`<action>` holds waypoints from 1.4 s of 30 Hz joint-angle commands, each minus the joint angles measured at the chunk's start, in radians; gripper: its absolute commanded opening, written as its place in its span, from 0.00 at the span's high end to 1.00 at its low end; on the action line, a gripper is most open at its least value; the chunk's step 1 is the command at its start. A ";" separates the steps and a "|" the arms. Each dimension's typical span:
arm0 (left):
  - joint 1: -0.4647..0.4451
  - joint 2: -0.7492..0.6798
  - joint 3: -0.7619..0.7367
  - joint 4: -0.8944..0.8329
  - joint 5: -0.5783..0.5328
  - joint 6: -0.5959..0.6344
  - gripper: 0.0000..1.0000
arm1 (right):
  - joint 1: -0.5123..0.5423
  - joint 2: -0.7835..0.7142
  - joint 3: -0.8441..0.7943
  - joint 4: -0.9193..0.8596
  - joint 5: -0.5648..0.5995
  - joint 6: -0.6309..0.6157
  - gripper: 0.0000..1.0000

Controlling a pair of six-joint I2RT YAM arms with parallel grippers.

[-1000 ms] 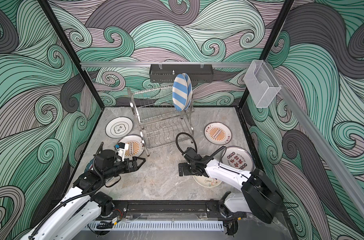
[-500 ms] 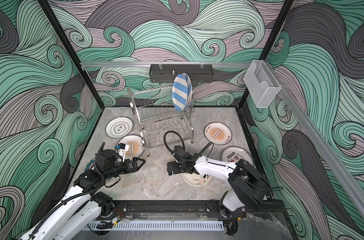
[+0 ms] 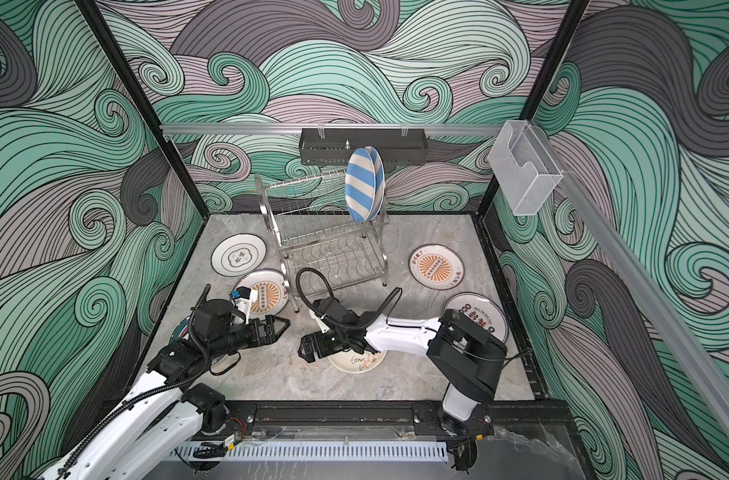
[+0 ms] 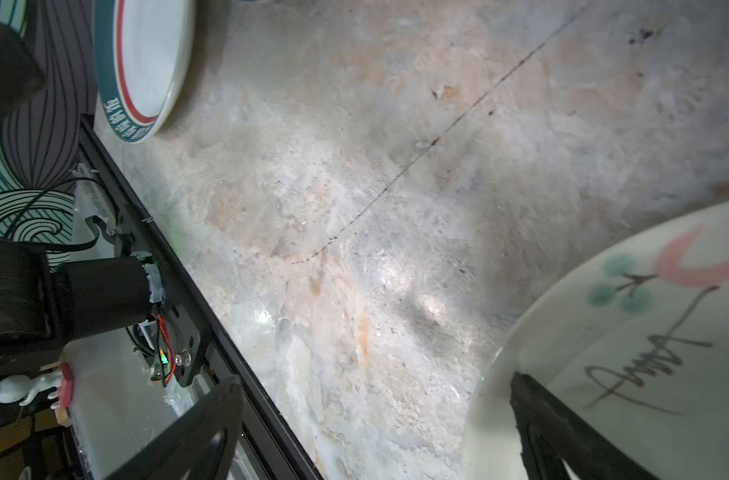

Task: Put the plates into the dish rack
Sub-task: 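Push the flower plate toward the left gripper with the right gripper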

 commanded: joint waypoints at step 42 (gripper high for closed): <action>-0.259 0.390 -0.072 0.389 -0.083 -0.084 0.01 | -0.527 -0.739 -0.688 -0.015 -0.062 0.146 0.19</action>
